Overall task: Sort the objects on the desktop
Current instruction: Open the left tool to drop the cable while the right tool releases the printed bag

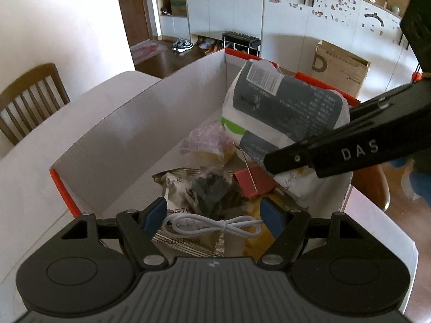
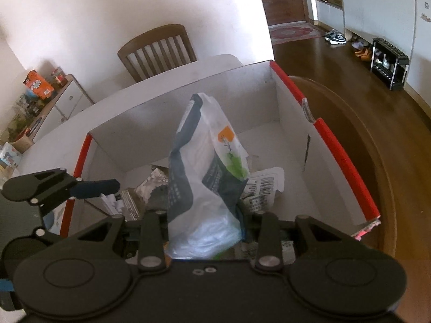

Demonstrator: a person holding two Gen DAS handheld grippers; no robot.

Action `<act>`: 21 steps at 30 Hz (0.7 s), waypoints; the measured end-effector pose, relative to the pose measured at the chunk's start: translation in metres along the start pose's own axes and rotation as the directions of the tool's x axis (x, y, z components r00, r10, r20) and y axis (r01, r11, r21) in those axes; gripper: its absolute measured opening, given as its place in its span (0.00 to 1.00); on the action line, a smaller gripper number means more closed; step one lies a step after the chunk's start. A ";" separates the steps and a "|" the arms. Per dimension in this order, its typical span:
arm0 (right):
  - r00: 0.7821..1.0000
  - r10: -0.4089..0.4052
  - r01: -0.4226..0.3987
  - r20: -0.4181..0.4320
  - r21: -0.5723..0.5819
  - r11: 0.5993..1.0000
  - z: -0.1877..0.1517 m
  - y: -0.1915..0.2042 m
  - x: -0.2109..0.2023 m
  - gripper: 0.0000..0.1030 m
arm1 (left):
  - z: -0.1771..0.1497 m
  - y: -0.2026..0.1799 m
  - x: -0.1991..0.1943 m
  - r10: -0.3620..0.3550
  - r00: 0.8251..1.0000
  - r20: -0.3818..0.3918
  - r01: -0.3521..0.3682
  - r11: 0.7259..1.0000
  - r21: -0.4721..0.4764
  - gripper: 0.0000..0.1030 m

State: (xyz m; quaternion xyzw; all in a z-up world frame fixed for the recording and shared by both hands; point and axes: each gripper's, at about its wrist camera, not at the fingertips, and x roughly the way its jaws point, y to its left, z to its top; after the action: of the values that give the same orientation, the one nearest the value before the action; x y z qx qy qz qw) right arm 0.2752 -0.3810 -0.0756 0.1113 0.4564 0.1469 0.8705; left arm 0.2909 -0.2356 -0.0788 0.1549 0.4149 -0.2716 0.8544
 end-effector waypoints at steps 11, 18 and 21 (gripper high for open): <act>1.000 -0.010 0.010 -0.001 -0.026 1.000 0.002 0.004 0.003 0.44 | -0.005 0.004 -0.007 -0.008 1.000 0.009 0.008 0.999 -0.035 0.77; 1.000 -0.020 0.020 0.017 -0.016 1.000 0.003 0.001 -0.003 0.52 | -0.010 0.007 -0.015 -0.003 1.000 0.022 0.004 0.998 -0.061 0.78; 1.000 -0.023 0.023 0.021 -0.017 1.000 0.003 0.000 -0.006 0.53 | -0.010 0.005 -0.022 -0.001 0.999 0.038 0.003 0.998 -0.071 0.78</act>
State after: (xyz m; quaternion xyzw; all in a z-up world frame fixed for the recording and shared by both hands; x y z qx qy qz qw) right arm 0.2741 -0.3836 -0.0693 0.0998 0.4475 0.1396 0.8777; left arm 0.2768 -0.2191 -0.0673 0.1190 0.4083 -0.2606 0.8667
